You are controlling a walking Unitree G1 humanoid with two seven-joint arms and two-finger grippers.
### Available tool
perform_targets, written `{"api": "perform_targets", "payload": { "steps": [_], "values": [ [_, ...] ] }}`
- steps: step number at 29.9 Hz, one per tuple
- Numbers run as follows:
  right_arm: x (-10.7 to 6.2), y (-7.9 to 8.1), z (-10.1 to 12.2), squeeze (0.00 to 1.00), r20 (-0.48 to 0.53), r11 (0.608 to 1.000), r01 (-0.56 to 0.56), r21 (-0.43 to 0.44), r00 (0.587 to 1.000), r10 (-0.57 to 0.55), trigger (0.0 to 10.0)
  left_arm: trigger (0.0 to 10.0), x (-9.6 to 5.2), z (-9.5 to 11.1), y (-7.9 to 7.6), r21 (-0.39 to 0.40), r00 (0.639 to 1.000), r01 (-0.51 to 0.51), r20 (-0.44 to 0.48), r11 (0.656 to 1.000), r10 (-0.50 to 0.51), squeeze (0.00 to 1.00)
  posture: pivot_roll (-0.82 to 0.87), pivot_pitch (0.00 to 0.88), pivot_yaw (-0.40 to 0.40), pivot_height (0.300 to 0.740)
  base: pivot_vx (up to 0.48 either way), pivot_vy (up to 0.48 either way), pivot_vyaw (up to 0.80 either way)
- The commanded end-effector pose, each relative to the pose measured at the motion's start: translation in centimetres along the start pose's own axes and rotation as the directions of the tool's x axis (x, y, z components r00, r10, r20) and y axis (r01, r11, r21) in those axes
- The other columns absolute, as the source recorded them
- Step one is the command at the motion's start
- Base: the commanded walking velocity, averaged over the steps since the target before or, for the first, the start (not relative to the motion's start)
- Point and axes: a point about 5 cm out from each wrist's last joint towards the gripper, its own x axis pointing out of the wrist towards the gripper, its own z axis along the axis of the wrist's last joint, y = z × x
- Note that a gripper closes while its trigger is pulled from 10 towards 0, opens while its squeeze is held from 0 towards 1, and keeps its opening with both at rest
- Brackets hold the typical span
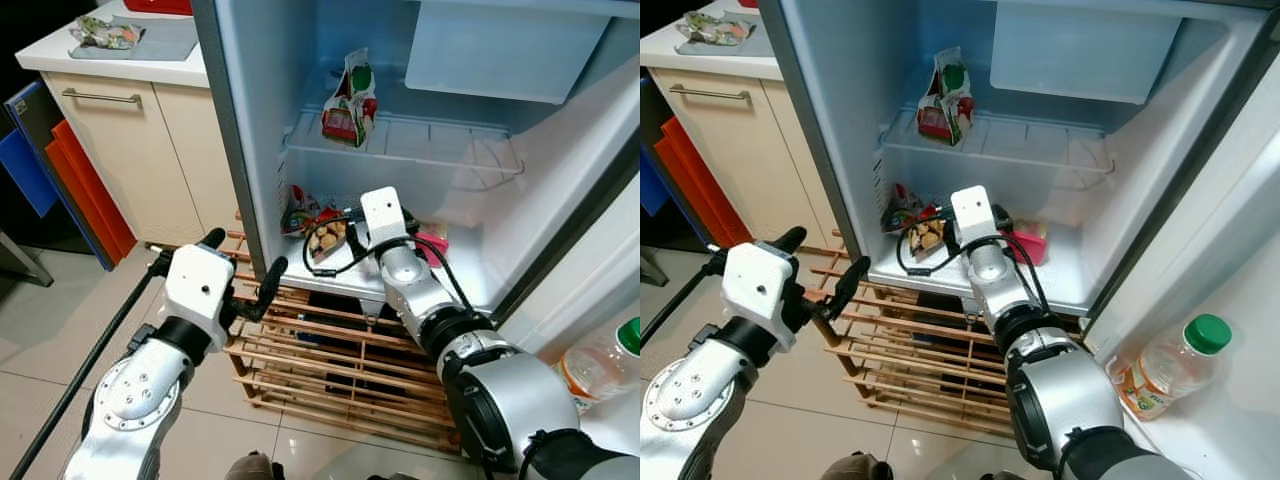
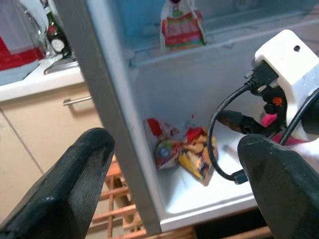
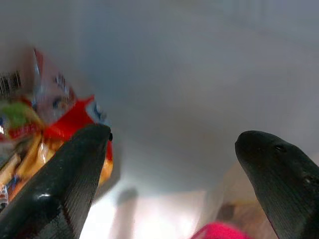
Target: Restocking fridge
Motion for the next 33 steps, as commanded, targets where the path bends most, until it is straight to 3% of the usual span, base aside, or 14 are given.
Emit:
{"api": "perform_targets", "payload": {
  "steps": [1, 4, 8, 10, 14, 15, 19, 27, 32, 33],
  "values": [
    [-0.3, -0.4, -0.4, 0.00, 0.025, 1.000, 0.012, 0.009, 1.000, -0.012, 10.0, 10.0, 0.3, -0.1, -0.1, 0.000, 1.000, 0.004, -0.006, 1.000, -0.004, 0.00, 0.16, 0.057, 0.009, 0.740, 0.000, 0.000, 0.00],
    [-1.4, -0.5, -0.9, 0.00, 0.104, 1.000, 0.009, 0.027, 0.994, -0.012, 10.0, 10.0, 0.9, 0.0, 0.0, 0.001, 1.000, 0.006, 0.008, 1.000, -0.006, 0.00, 0.15, 0.042, 0.012, 0.740, 0.000, 0.000, 0.00],
    [-2.8, -0.2, -1.6, 0.00, 0.113, 0.998, -0.001, 0.061, 0.994, -0.006, 10.0, 10.0, 1.2, 0.0, 0.2, 0.001, 1.000, 0.004, 0.015, 1.000, -0.004, 0.00, 0.13, 0.030, 0.014, 0.740, 0.000, 0.000, 0.00],
    [-4.1, 0.2, -3.0, 0.00, 0.065, 0.991, 0.001, 0.137, 0.998, -0.009, 10.0, 10.0, 1.5, 0.1, 0.2, 0.000, 1.000, 0.007, 0.025, 1.000, -0.007, 0.00, 0.12, 0.023, 0.016, 0.740, 0.000, 0.000, 0.00],
    [-4.5, 0.3, -4.8, 0.00, -0.025, 0.983, 0.022, 0.183, 1.000, -0.018, 10.0, 10.0, 1.8, 0.1, 0.1, -0.001, 0.999, 0.011, 0.030, 1.000, -0.011, 0.00, 0.12, 0.021, 0.017, 0.740, 0.000, 0.000, 0.00],
    [-4.4, 0.0, -5.5, 0.00, -0.093, 0.970, 0.063, 0.235, 0.995, -0.042, 10.0, 10.0, 1.9, 0.2, 0.1, 0.001, 0.999, 0.015, 0.034, 1.000, -0.015, 0.00, 0.12, 0.021, 0.019, 0.740, 0.000, 0.000, 0.00],
    [-3.6, -0.2, -6.0, 0.00, -0.186, 0.962, 0.083, 0.259, 0.982, -0.034, 10.0, 10.0, 1.6, 0.3, 0.1, 0.002, 0.999, 0.014, 0.036, 1.000, -0.014, 0.00, 0.14, 0.036, 0.017, 0.740, 0.000, 0.000, 0.00],
    [-1.8, 0.6, -4.8, 0.00, -0.261, 0.953, 0.053, 0.297, 0.965, 0.028, 10.0, 10.0, -0.1, 0.5, 0.4, 0.015, 1.000, -0.003, 0.008, 1.000, 0.003, 0.00, 0.20, 0.101, 0.010, 0.740, 0.000, 0.000, 0.00],
    [-1.1, 0.6, -3.7, 0.00, -0.252, 0.963, 0.043, 0.266, 0.967, 0.026, 10.0, 10.0, -1.1, 0.4, 0.3, 0.018, 1.000, -0.005, -0.016, 1.000, 0.005, 0.00, 0.24, 0.127, 0.012, 0.740, 0.000, 0.000, 0.00],
    [-0.8, 0.2, -3.3, 0.00, -0.244, 0.981, 0.034, 0.188, 0.970, 0.013, 10.0, 10.0, -1.6, 0.5, 0.3, 0.019, 1.000, -0.009, -0.026, 1.000, 0.009, 0.00, 0.25, 0.138, 0.012, 0.740, 0.000, 0.000, 0.00]
  ]
}}
